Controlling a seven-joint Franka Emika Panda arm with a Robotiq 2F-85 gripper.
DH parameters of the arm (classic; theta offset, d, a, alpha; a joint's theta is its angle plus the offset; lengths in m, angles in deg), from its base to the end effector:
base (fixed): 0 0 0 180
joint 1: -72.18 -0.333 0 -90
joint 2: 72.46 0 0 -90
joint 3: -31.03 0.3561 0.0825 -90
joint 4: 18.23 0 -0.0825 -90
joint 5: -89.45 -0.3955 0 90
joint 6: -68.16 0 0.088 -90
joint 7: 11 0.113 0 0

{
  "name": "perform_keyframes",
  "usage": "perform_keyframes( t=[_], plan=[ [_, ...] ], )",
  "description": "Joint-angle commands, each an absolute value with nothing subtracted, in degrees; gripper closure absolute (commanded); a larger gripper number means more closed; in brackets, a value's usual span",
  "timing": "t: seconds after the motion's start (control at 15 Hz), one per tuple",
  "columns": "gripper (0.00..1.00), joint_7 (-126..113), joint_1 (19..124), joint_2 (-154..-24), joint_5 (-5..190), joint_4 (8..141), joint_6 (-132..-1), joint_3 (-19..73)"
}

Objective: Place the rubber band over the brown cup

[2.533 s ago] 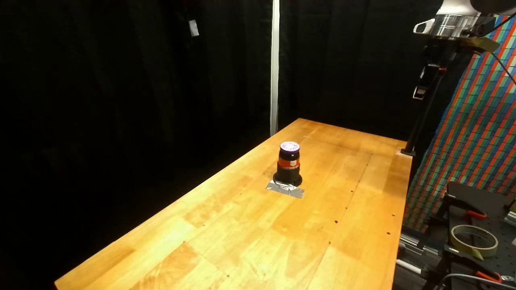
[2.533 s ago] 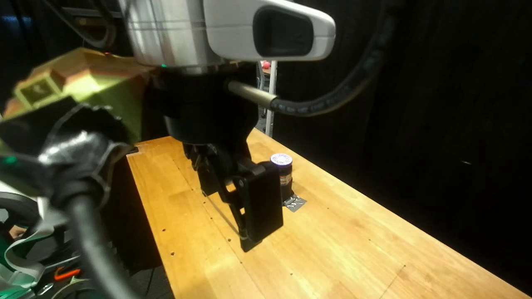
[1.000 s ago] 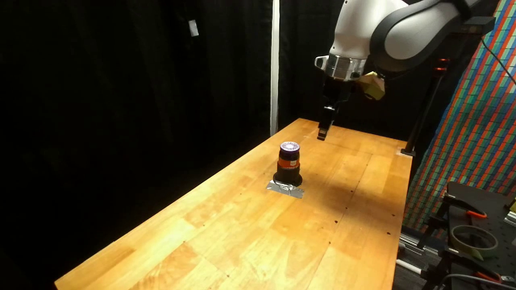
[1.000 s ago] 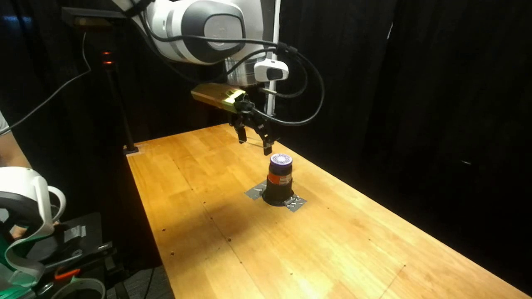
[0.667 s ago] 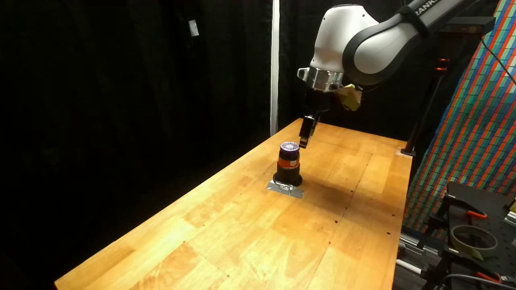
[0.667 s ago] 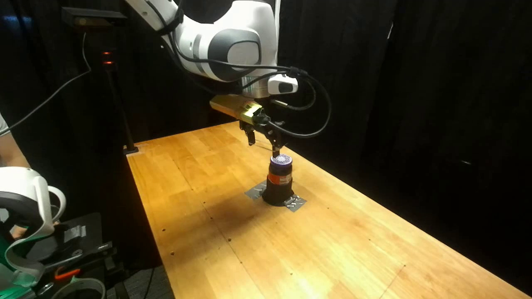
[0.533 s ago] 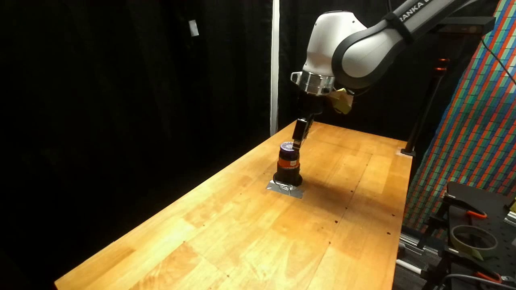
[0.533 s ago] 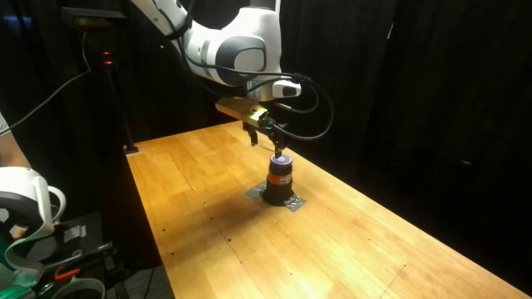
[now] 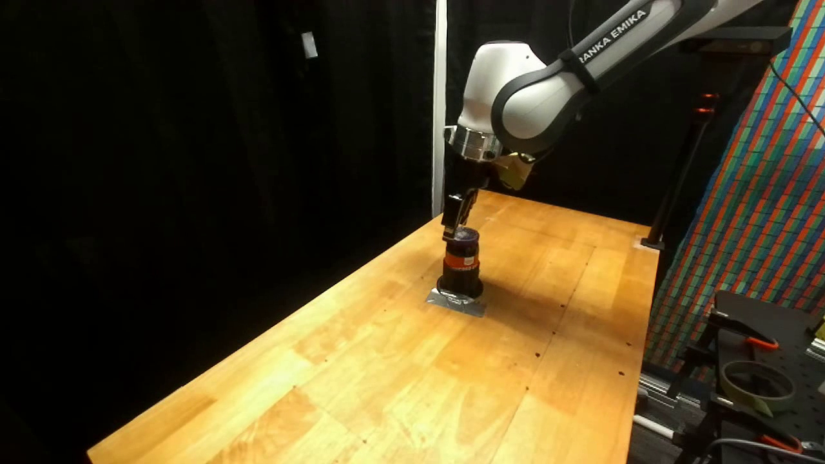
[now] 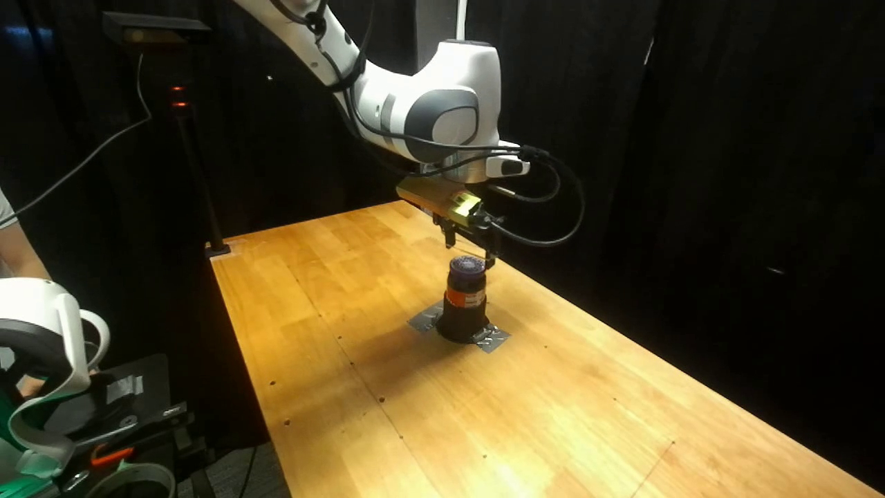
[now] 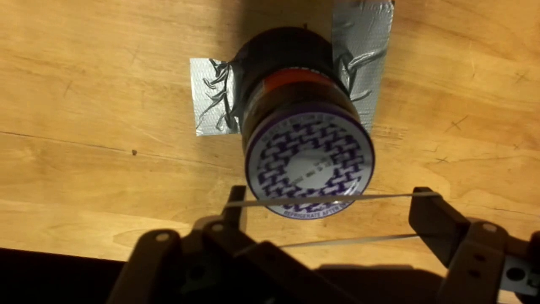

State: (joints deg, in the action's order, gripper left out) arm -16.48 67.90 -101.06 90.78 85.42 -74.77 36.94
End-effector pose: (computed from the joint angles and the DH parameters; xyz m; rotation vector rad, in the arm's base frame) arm 0.6889 0.1162 0.3082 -3.0591 -0.4210 -0.2907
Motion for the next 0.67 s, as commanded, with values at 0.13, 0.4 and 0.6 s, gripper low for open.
perform_keyframes(
  t=[0.13,0.4,0.6],
  plan=[
    [0.00,-19.39,70.08,-106.35,89.32,78.51,-71.70,37.37],
    [0.00,-20.74,71.16,-107.83,88.52,77.32,-70.42,38.14],
    [0.00,-21.62,71.48,-108.20,87.82,77.14,-69.95,38.56]
  ],
)
